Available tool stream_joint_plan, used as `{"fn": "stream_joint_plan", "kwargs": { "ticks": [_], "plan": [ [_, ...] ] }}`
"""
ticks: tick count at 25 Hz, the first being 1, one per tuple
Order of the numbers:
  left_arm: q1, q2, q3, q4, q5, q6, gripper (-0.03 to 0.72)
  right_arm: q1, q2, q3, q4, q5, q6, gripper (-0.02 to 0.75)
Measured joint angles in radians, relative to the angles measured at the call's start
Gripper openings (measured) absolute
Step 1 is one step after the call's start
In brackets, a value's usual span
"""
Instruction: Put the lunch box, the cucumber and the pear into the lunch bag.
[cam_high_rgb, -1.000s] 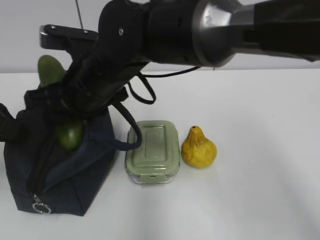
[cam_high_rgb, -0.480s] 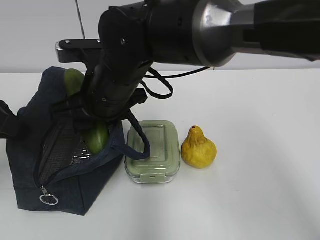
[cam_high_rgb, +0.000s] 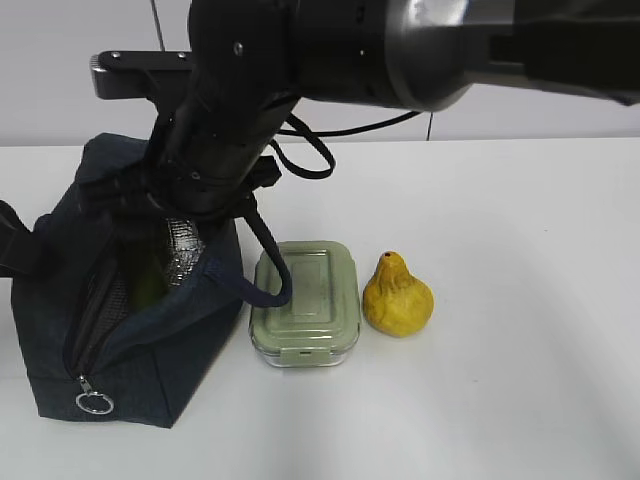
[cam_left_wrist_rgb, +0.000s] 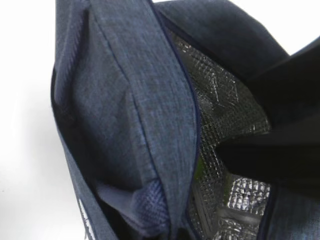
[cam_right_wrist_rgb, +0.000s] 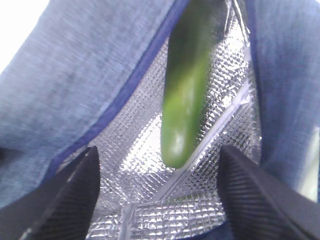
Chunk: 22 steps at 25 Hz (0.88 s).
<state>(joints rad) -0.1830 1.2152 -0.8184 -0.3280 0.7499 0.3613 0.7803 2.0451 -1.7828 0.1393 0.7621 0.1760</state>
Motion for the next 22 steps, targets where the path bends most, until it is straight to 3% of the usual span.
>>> {"fn": "stream_joint_plan", "kwargs": {
  "ticks": [4,10,17,22],
  "plan": [
    [0.0,0.0,0.0,0.002,0.0,0.0,0.001,0.0,-0.039,-0.013,-0.057,0.02,-0.007,0.568],
    [0.0,0.001,0.0,0.003,0.001,0.0,0.001,-0.063,-0.12,-0.019,-0.303,0.185,0.076,0.568],
    [0.0,0.001,0.0,0.007,0.001,0.0,0.001,-0.19,-0.117,-0.004,-0.331,0.411,0.023,0.489],
    [0.0,0.001,0.0,0.011,0.001,0.0,0.001,-0.25,-0.085,0.0,-0.317,0.461,-0.018,0.454]
  ]
}}
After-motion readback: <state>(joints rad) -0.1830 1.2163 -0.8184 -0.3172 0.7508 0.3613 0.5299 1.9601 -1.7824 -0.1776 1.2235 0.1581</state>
